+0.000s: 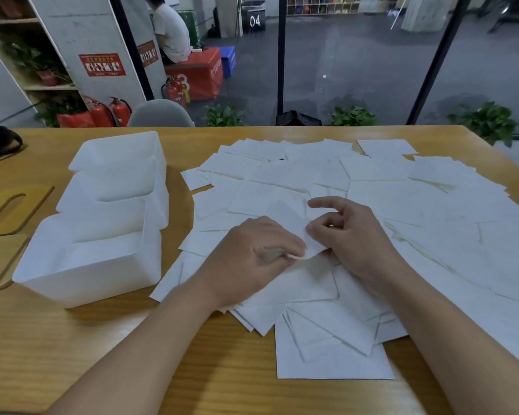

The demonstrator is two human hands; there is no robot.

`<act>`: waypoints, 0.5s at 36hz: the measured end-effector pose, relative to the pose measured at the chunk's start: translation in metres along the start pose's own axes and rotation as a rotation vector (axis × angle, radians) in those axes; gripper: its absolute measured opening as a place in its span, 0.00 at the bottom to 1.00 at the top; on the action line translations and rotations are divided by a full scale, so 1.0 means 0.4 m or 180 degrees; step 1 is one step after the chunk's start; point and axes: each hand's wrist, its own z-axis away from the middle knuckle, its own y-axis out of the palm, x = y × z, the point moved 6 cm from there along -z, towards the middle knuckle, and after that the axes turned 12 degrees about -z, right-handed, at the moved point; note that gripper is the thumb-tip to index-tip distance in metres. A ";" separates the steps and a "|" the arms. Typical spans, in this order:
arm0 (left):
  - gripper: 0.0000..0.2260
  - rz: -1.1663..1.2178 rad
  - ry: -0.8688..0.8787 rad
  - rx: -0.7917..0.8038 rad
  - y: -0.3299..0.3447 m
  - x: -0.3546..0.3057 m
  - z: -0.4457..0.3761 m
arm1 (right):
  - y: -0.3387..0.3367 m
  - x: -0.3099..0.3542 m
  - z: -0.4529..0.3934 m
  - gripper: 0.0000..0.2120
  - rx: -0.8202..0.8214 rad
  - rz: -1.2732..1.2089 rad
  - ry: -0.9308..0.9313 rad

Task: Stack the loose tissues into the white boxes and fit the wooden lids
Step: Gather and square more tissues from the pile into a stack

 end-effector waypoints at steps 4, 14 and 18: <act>0.12 0.0280 -0.0086 -0.0132 -0.035 0.008 -0.001 | -0.006 0.009 0.000 0.14 0.0015 0.0232 -0.0208; 0.19 0.0786 -0.0886 -0.0532 -0.063 0.073 -0.014 | 0.027 0.059 0.020 0.15 0.0743 -0.0114 -0.0415; 0.08 0.1152 -0.0904 -0.0427 -0.074 0.079 -0.010 | 0.022 0.049 0.021 0.11 0.0846 0.0164 -0.0203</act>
